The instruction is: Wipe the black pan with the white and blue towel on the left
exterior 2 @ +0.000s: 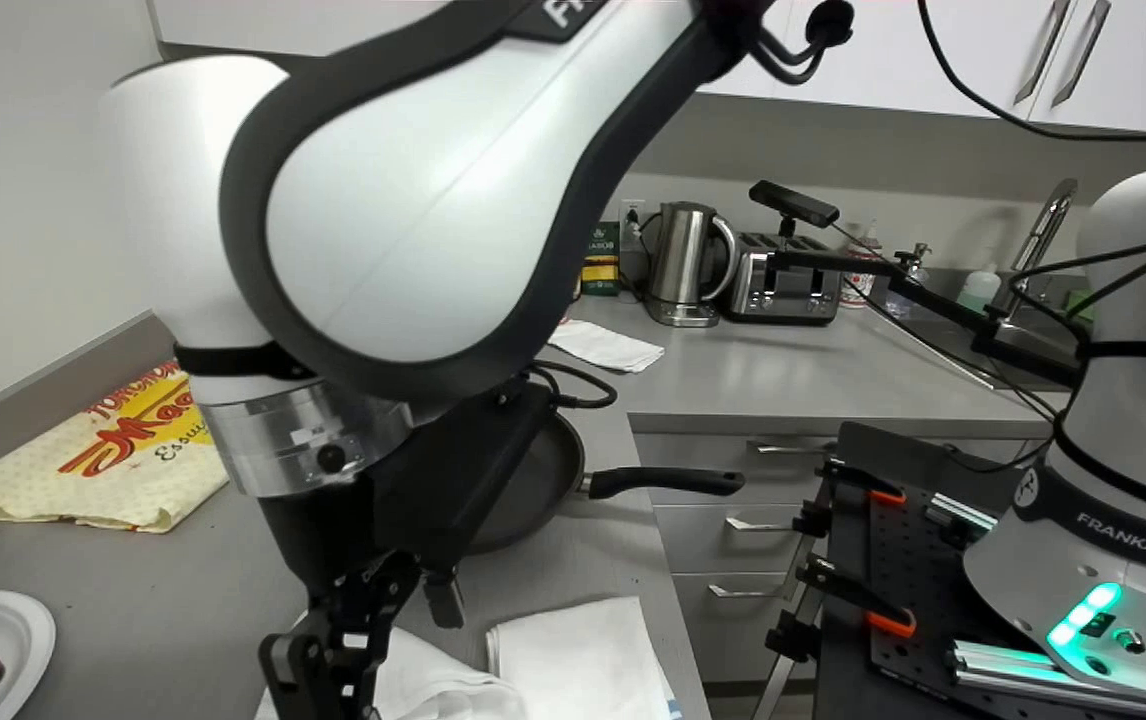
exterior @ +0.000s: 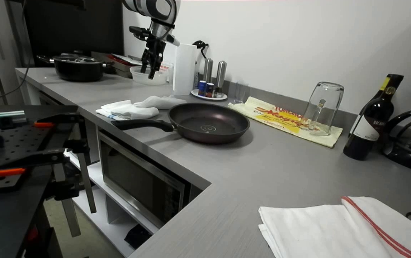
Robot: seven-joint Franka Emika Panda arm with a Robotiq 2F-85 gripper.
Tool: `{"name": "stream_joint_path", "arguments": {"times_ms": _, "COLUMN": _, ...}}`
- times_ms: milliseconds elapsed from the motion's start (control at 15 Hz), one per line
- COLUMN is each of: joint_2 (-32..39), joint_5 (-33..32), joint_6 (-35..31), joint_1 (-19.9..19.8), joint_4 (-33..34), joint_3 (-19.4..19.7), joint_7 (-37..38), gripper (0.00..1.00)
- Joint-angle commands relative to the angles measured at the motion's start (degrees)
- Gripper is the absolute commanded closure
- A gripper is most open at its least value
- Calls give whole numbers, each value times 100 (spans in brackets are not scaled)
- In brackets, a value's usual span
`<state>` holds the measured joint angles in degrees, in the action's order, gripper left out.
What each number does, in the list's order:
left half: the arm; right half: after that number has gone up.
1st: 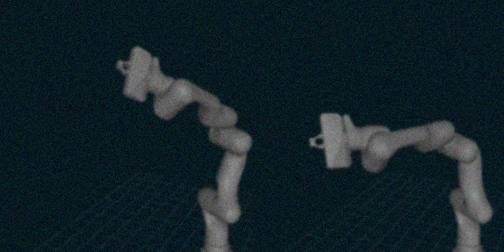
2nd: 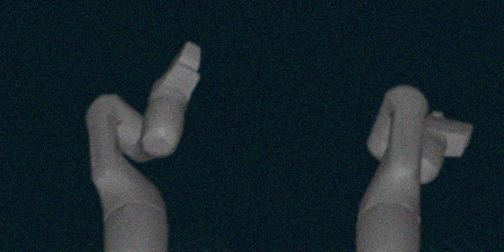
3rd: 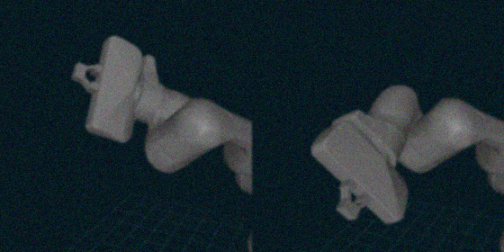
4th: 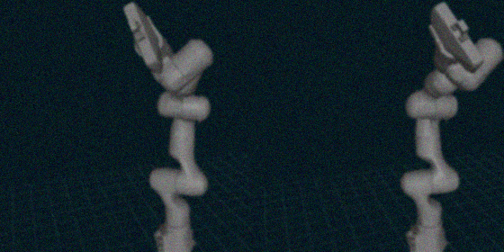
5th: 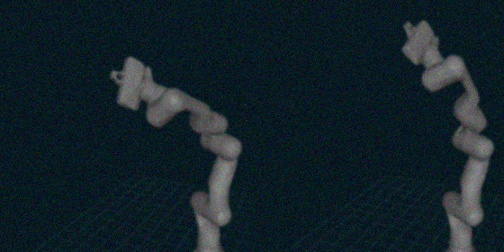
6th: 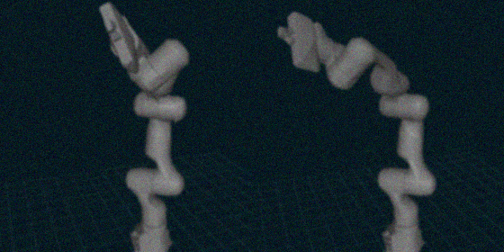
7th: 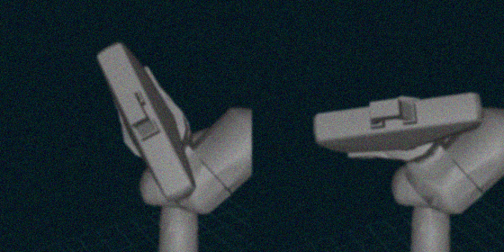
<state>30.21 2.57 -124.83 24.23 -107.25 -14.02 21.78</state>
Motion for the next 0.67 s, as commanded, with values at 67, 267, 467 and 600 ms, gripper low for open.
{"name": "stream_joint_path", "arguments": {"times_ms": 67, "joint_2": -1293, "joint_5": 338, "joint_6": 103, "joint_1": -25, "joint_4": -1109, "joint_3": -151, "joint_7": 109, "gripper": 0}}
{"name": "stream_joint_path", "arguments": {"times_ms": 267, "joint_2": -2075, "joint_5": 487, "joint_6": 139, "joint_1": -34, "joint_4": -1705, "joint_3": -270, "joint_7": 255, "gripper": 0}}
{"name": "stream_joint_path", "arguments": {"times_ms": 467, "joint_2": -2923, "joint_5": 626, "joint_6": 244, "joint_1": -79, "joint_4": -2434, "joint_3": -365, "joint_7": 532, "gripper": 0}}
{"name": "stream_joint_path", "arguments": {"times_ms": 600, "joint_2": -3510, "joint_5": 851, "joint_6": 274, "joint_1": -146, "joint_4": -2959, "joint_3": -403, "joint_7": 628, "gripper": 0}}
